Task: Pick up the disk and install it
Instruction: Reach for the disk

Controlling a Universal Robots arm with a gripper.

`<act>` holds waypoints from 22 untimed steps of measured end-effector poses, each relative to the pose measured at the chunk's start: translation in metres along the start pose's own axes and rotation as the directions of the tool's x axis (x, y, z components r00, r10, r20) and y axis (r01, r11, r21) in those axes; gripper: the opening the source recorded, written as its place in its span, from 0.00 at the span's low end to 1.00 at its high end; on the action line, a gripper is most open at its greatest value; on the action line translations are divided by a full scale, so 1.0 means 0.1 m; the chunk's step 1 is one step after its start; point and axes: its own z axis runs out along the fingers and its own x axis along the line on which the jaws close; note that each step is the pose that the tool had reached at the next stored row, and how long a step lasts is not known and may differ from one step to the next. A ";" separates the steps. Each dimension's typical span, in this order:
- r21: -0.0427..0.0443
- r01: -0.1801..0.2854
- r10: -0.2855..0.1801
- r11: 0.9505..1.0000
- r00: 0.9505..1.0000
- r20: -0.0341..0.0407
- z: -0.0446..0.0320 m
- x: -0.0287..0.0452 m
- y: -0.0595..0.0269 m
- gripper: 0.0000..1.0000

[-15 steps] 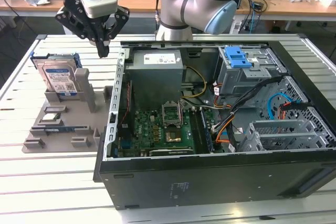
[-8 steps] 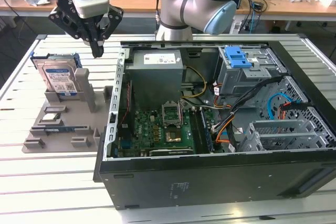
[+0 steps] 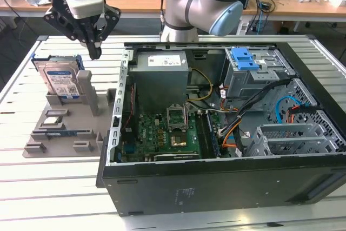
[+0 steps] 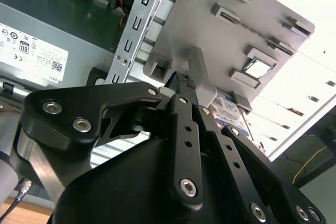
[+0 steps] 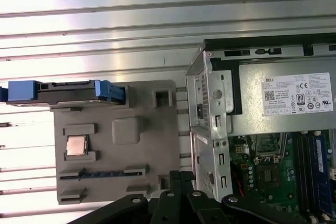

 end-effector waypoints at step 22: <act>0.000 0.000 0.000 1.000 1.000 0.000 -0.010 0.407 -0.030 0.11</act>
